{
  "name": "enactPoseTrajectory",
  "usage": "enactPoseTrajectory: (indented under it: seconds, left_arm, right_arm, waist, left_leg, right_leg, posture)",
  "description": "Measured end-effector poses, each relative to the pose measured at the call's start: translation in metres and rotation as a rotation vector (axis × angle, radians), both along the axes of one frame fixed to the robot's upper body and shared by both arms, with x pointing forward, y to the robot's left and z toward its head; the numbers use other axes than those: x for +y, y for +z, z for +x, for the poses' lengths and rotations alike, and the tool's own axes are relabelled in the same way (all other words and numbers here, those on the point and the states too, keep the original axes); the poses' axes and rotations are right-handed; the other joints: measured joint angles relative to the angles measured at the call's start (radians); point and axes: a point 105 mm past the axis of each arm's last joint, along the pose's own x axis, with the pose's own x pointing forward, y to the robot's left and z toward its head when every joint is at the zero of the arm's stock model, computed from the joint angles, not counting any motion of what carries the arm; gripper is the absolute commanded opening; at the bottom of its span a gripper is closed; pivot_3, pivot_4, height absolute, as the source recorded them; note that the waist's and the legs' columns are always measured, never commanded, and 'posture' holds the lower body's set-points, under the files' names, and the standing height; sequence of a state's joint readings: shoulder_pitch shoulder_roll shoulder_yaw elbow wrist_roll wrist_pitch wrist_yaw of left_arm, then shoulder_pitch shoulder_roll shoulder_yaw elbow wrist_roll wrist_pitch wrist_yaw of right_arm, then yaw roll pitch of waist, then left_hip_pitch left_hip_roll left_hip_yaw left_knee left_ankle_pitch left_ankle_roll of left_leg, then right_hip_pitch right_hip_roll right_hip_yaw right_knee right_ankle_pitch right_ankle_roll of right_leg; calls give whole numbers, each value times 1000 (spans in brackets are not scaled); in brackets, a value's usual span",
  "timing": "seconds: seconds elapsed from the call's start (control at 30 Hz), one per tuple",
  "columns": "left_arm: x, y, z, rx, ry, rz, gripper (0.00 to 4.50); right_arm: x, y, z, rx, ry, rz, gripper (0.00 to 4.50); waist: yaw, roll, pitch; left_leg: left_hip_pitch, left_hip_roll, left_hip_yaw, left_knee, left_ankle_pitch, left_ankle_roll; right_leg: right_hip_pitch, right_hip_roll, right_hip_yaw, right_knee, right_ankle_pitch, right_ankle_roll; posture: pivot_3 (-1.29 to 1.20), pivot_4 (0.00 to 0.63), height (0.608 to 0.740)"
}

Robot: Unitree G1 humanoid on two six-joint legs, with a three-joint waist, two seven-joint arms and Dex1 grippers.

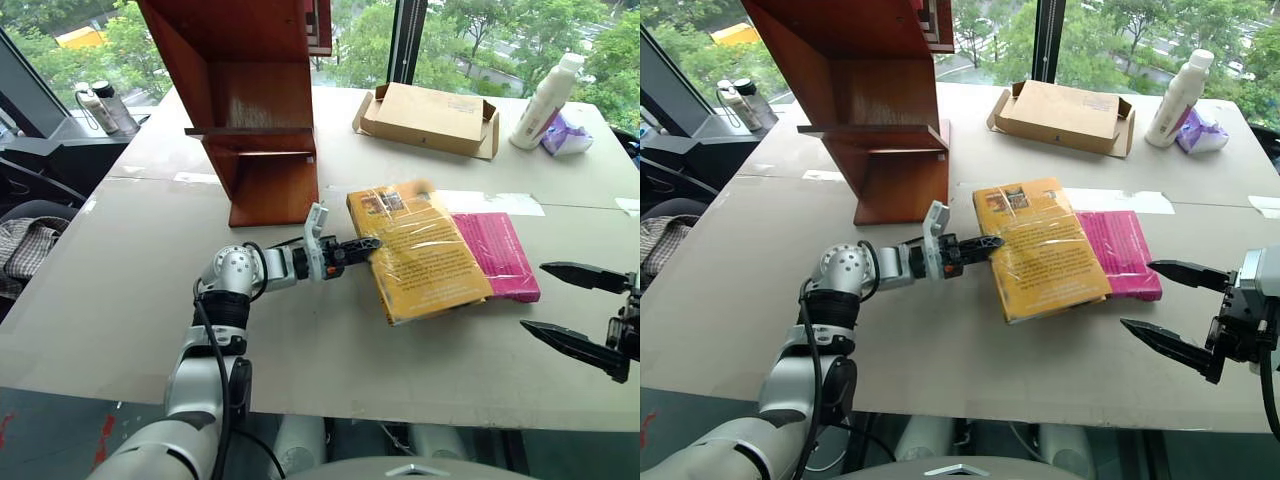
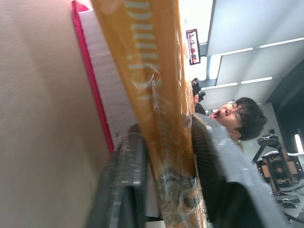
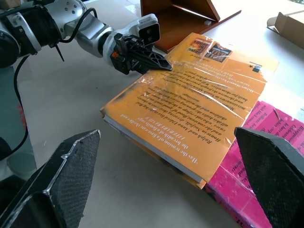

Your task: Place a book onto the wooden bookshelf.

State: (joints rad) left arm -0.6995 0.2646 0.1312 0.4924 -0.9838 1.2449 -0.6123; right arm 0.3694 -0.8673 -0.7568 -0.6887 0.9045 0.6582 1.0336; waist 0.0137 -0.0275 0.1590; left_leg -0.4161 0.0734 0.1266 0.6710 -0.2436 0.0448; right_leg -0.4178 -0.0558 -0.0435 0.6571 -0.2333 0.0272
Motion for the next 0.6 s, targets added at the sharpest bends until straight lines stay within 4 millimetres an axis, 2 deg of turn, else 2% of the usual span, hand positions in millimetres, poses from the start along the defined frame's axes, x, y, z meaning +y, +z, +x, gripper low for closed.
enactPoseTrajectory:
  seconds: [0.13,0.3,0.4,0.53,0.6]
  left_arm:
    - [6,3,0,-13,8,-5,26]
    - [34,22,-10,-121,28,37,26]
    - [40,53,-19,-260,3,60,26]
    - [28,97,-38,-524,-105,157,26]
    - [16,118,-49,-747,-175,262,26]
  right_arm:
    - [0,-1,0,-1,-5,-8,4500]
    - [1,-5,3,6,-2,-9,4500]
    - [3,-2,7,-20,7,3,4500]
    - [0,-1,14,-40,-8,32,4500]
    - [-6,-2,17,-38,-36,46,4500]
  waist:
    - [-3,0,0]
    - [-6,-1,1]
    - [1,-1,1]
    - [6,-2,2]
    - [4,-2,1]
  left_leg:
    - [0,0,0,0,0,0]
    - [0,1,-1,0,0,0]
    - [0,0,-2,0,0,0]
    - [-1,-1,-3,0,0,0]
    - [-1,-2,-2,-1,0,0]
  right_leg:
    - [0,0,0,0,0,0]
    - [0,0,0,0,0,0]
    - [0,-1,0,0,0,0]
    - [1,-2,-2,-1,-1,1]
    - [1,-2,-1,-1,-1,1]
  posture:
    - [0,150,733]
    - [0,150,733]
    - [0,150,733]
    - [0,150,733]
    - [0,150,733]
